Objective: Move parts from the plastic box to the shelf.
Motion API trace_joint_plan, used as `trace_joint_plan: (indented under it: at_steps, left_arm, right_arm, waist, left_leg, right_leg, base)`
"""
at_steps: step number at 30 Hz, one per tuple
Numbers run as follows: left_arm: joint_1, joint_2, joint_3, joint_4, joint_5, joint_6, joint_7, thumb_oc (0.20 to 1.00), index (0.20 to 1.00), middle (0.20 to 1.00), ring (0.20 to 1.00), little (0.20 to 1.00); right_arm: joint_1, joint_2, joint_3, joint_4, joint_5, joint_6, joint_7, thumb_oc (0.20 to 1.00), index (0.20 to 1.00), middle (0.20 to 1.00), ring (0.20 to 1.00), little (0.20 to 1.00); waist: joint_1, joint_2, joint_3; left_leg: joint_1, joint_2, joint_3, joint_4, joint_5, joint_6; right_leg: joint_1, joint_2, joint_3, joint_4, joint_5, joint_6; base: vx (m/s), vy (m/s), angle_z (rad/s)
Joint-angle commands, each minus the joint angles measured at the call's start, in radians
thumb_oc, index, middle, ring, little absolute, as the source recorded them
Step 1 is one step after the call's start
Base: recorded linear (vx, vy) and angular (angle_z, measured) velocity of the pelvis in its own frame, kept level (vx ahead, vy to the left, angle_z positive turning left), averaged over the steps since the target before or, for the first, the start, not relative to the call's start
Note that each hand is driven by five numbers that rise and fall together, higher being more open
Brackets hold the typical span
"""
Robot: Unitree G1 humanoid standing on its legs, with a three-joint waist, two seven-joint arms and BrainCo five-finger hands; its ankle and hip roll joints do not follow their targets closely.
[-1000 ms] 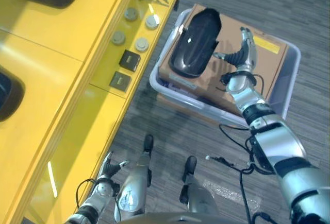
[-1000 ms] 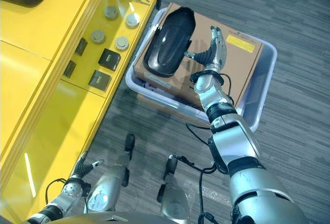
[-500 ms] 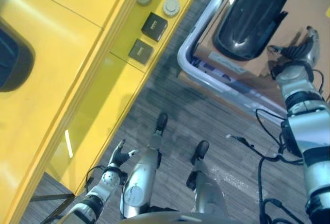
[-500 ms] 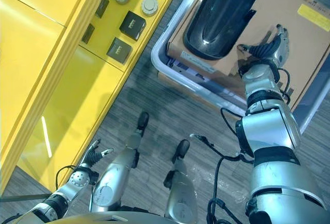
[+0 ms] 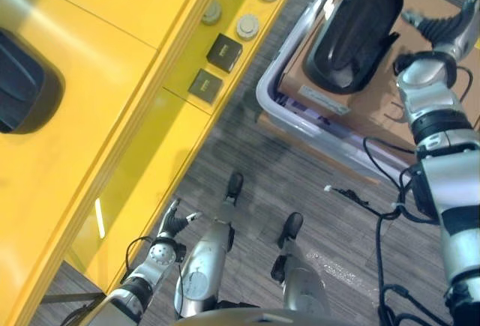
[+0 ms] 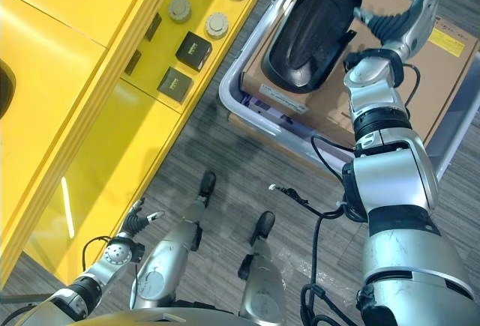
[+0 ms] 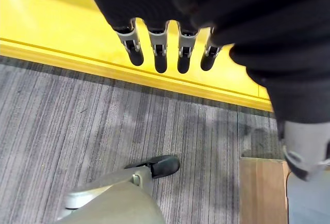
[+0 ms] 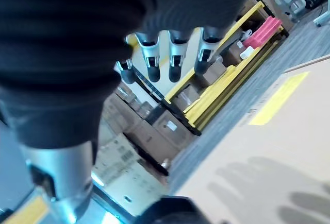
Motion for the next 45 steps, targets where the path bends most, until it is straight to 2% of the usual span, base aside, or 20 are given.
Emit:
trace_joint_plan:
  at_steps: [1, 4, 7, 10, 11, 17, 20, 22, 23, 24, 31, 38, 40, 45]
  left_arm:
    - [-0.031, 0.008, -0.022, 0.033, -0.022, -0.009, 0.022, 1.0, 1.0, 1.0, 1.0, 1.0]
    - [-0.032, 0.009, -0.022, 0.041, -0.024, -0.008, 0.017, 1.0, 1.0, 1.0, 1.0, 1.0]
    - [-0.039, 0.01, -0.027, 0.065, -0.034, -0.004, 0.008, 1.0, 1.0, 1.0, 1.0, 1.0]
    - [-0.046, 0.009, -0.039, 0.071, -0.04, -0.005, 0.001, 1.0, 1.0, 1.0, 1.0, 1.0]
    - [-0.053, 0.006, -0.046, 0.072, -0.041, -0.003, -0.002, 1.0, 1.0, 1.0, 1.0, 1.0]
    - [-0.068, 0.002, -0.063, 0.048, -0.035, 0.004, -0.009, 1.0, 1.0, 1.0, 1.0, 1.0]
    - [-0.069, -0.005, -0.068, 0.028, -0.033, 0.011, -0.013, 1.0, 1.0, 1.0, 1.0, 1.0]
    - [-0.069, -0.004, -0.069, 0.027, -0.033, 0.012, -0.013, 1.0, 1.0, 1.0, 1.0, 1.0]
    - [-0.069, -0.002, -0.066, 0.018, -0.036, 0.012, -0.016, 1.0, 1.0, 1.0, 1.0, 1.0]
    - [-0.068, -0.002, -0.066, 0.015, -0.032, 0.013, -0.018, 1.0, 1.0, 1.0, 1.0, 1.0]
    - [-0.043, 0.005, -0.041, 0.011, -0.012, 0.016, -0.03, 1.0, 1.0, 1.0, 1.0, 1.0]
    - [-0.025, 0.009, 0.009, 0.007, -0.035, 0.009, -0.029, 1.0, 1.0, 1.0, 1.0, 1.0]
    - [-0.006, 0.011, 0.037, -0.026, -0.058, 0.007, -0.028, 1.0, 1.0, 1.0, 1.0, 1.0]
    - [0.023, 0.031, 0.057, -0.155, -0.106, -0.004, -0.052, 1.0, 1.0, 1.0, 1.0, 1.0]
  right_arm:
    - [-0.009, -0.054, 0.087, -0.012, -0.017, -0.032, -0.039, 1.0, 1.0, 1.0, 1.0, 1.0]
    - [-0.027, -0.033, 0.11, 0.025, -0.02, -0.03, -0.015, 1.0, 1.0, 1.0, 1.0, 1.0]
    - [-0.056, 0.011, 0.144, 0.116, 0.015, -0.024, 0.073, 1.0, 1.0, 1.0, 1.0, 1.0]
    - [-0.072, 0.016, 0.156, 0.188, 0.038, -0.007, 0.107, 1.0, 1.0, 1.0, 1.0, 1.0]
    - [-0.066, 0.015, 0.14, 0.23, 0.067, 0.003, 0.146, 1.0, 1.0, 1.0, 1.0, 1.0]
    - [-0.038, -0.001, 0.104, 0.323, 0.065, 0.06, 0.143, 1.0, 1.0, 1.0, 1.0, 1.0]
    - [0.006, 0.005, 0.056, 0.348, 0.1, 0.074, 0.164, 1.0, 1.0, 1.0, 1.0, 1.0]
    - [0.008, 0.005, 0.055, 0.348, 0.1, 0.074, 0.164, 1.0, 1.0, 1.0, 1.0, 1.0]
    - [0.026, 0.005, 0.038, 0.351, 0.126, 0.077, 0.188, 0.366, 0.366, 0.366, 0.366, 0.366]
    - [0.031, -0.001, 0.031, 0.351, 0.134, 0.076, 0.199, 0.2, 0.2, 0.2, 0.2, 0.2]
    - [0.101, -0.006, 0.009, 0.318, 0.16, 0.053, 0.225, 0.2, 0.2, 0.2, 0.2, 0.2]
    - [0.233, 0.0, -0.009, 0.241, 0.109, 0.036, 0.195, 0.2, 0.2, 0.2, 0.2, 0.2]
    - [0.305, 0.018, -0.015, 0.194, 0.062, 0.041, 0.194, 0.2, 0.2, 0.2, 0.2, 0.2]
    - [0.406, 0.011, -0.056, 0.164, 0.042, 0.039, 0.202, 0.2, 0.2, 0.2, 0.2, 0.2]
  waist:
    - [0.016, -0.056, -0.066]
    - [0.021, -0.056, -0.065]
    - [0.036, -0.058, -0.053]
    - [0.045, -0.053, -0.044]
    - [0.052, -0.048, -0.035]
    - [0.072, -0.023, -0.022]
    - [0.084, -0.002, -0.02]
    - [0.084, -0.002, -0.021]
    - [0.087, 0.005, -0.021]
    - [0.088, 0.008, -0.022]
    - [0.081, 0.003, -0.038]
    - [0.036, -0.032, -0.058]
    - [0.009, -0.053, -0.07]
    - [-0.014, -0.068, -0.093]
  left_leg:
    - [0.049, 0.004, -0.037, 0.008, -0.149, -0.047]
    - [0.045, 0.003, -0.044, 0.009, -0.147, -0.048]
    - [0.03, 0.0, -0.051, 0.007, -0.137, -0.05]
    - [0.019, -0.002, -0.055, 0.004, -0.13, -0.052]
    - [0.012, -0.006, -0.061, 0.004, -0.127, -0.054]
    - [-0.013, -0.021, -0.072, 0.002, -0.116, -0.057]
    - [-0.022, -0.028, -0.079, 0.001, -0.114, -0.056]
    - [-0.022, -0.028, -0.08, 0.001, -0.114, -0.056]
    - [-0.026, -0.032, -0.083, 0.0, -0.113, -0.056]
    - [-0.027, -0.033, -0.084, 0.0, -0.113, -0.056]
    - [-0.014, -0.029, -0.08, -0.001, -0.116, -0.056]
    - [0.03, -0.012, -0.068, 0.002, -0.132, -0.055]
    - [0.057, -0.001, -0.05, 0.007, -0.144, -0.053]
    - [0.095, 0.01, -0.039, 0.017, -0.16, -0.05]
  right_leg:
    - [-0.059, -0.098, 0.073, -0.001, 0.021, 0.047]
    - [-0.058, -0.098, 0.068, 0.0, 0.019, 0.046]
    - [-0.07, -0.099, 0.061, -0.001, 0.026, 0.047]
    - [-0.076, -0.1, 0.056, -0.002, 0.03, 0.049]
    - [-0.079, -0.103, 0.051, -0.002, 0.033, 0.05]
    - [-0.09, -0.112, 0.039, -0.002, 0.038, 0.055]
    - [-0.09, -0.12, 0.026, -0.003, 0.037, 0.059]
    - [-0.091, -0.12, 0.025, -0.003, 0.037, 0.059]
    - [-0.093, -0.124, 0.022, -0.003, 0.037, 0.06]
    - [-0.093, -0.125, 0.02, -0.003, 0.036, 0.06]
    - [-0.082, -0.126, 0.022, -0.003, 0.029, 0.059]
    - [-0.047, -0.117, 0.027, -0.003, 0.018, 0.05]
    - [-0.028, -0.109, 0.04, 0.0, 0.01, 0.043]
    - [0.006, -0.105, 0.039, 0.005, -0.006, 0.039]
  base:
    - [-0.01, -0.013, 0.06]
    - [-0.02, -0.014, 0.11]
    - [-0.04, -0.013, 0.1]
    - [0.0, 0.0, 0.01]
    - [0.0, 0.0, 0.08]
    - [0.0, 0.014, 0.12]
    - [0.0, 0.023, 0.09]
    - [0.0, 0.012, 0.06]
    - [0.0, 0.013, 0.09]
    - [0.01, 0.02, 0.1]
    - [0.01, 0.006, 0.03]
    - [0.01, -0.026, 0.02]
    - [0.03, -0.042, 0.0]
    - [0.01, -0.05, -0.16]
